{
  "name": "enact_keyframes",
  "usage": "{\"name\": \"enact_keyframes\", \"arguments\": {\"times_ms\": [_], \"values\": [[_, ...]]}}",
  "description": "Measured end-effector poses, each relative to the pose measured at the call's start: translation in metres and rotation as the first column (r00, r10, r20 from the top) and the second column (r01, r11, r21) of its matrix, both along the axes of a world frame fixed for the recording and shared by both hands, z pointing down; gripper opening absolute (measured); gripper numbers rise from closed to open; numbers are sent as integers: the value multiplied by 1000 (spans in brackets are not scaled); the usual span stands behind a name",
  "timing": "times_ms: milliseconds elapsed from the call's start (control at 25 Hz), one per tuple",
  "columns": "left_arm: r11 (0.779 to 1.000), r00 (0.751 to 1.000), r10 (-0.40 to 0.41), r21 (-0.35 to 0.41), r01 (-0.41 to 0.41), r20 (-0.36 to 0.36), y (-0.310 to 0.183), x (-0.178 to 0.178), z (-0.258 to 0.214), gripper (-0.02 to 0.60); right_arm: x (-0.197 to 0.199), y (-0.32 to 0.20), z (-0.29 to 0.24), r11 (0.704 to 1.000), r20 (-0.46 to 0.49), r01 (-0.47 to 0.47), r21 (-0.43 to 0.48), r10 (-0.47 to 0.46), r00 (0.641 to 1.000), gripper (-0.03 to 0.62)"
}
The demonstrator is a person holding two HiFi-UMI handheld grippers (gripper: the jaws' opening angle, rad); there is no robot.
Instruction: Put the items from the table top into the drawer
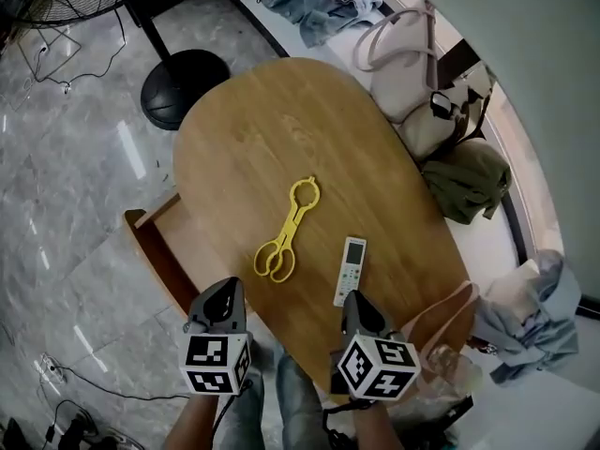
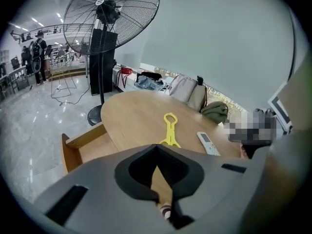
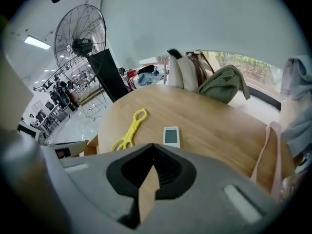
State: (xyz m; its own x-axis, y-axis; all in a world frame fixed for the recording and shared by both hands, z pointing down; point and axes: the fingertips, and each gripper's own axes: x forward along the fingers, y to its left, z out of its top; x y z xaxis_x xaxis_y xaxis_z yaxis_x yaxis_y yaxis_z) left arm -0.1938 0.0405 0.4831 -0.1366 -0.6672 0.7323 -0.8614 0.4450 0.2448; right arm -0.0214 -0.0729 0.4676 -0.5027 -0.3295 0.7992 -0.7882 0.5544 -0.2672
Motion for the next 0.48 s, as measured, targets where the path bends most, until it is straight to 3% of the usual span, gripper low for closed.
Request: {"name": "enact_keyframes", "arguments": {"times_ms": [480], "values": [[998, 998, 66, -15, -66, 11, -28, 9, 9, -5, 21, -19, 9, 999, -4, -54, -1, 54, 999, 5]]}}
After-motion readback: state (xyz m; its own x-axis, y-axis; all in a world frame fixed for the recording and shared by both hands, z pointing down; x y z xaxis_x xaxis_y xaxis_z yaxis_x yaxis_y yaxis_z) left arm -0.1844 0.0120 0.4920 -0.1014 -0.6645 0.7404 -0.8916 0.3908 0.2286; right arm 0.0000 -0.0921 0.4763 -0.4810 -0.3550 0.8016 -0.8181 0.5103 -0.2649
